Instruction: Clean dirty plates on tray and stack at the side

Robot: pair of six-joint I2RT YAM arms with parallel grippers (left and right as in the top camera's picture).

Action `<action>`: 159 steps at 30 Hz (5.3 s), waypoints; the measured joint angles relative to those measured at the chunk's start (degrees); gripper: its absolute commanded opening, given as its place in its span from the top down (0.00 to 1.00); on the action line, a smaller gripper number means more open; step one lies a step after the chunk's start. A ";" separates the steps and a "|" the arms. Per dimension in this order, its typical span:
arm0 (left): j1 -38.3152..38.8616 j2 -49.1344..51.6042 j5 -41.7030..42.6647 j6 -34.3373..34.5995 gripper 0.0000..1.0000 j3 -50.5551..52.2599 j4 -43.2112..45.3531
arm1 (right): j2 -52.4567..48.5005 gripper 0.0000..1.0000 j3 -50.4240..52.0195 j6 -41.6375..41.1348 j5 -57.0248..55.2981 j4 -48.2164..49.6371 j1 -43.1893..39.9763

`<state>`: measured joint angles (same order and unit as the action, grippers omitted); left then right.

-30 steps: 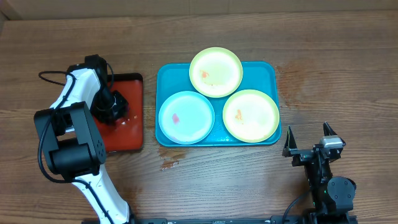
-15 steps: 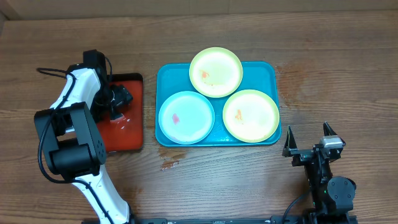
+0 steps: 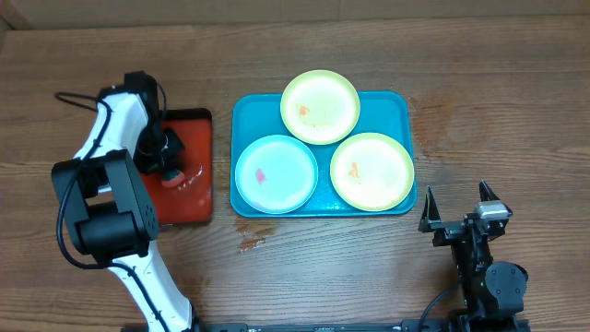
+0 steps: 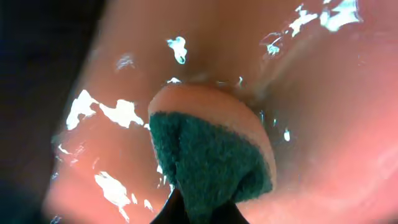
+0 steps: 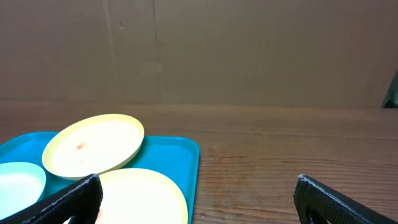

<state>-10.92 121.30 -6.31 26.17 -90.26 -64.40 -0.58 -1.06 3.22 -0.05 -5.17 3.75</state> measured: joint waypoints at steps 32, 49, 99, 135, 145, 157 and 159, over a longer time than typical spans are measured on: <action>1.07 0.28 4.72 0.61 0.96 -14.64 -14.73 | 0.00 0.00 0.00 0.02 0.02 0.00 0.00; 25.07 -12.26 18.64 -7.50 0.96 0.96 5.95 | 0.00 0.00 0.00 0.00 0.00 0.00 -0.02; 7.06 -12.22 6.88 5.05 0.01 -18.64 -8.39 | -0.13 0.00 0.00 -4.28 11.21 19.12 0.00; 7.06 -12.22 6.88 5.05 0.00 -18.43 -10.80 | -94.64 0.39 -72.81 -25.97 34.86 -27.04 16.94; 7.06 -12.22 8.46 3.65 0.00 -18.43 -11.91 | -110.33 0.47 -77.99 -25.00 17.86 -30.47 23.74; 8.48 -12.22 12.17 -2.45 0.00 -18.43 -11.87 | -112.04 0.55 -78.03 -22.05 14.99 -32.37 24.33; 9.09 -12.22 12.35 -2.64 0.10 -18.43 -11.80 | -112.61 0.54 -78.03 -21.77 14.82 -32.35 25.16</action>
<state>-1.83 109.08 6.04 23.53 -108.68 -76.20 -113.19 -79.09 -18.55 14.76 -37.52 28.91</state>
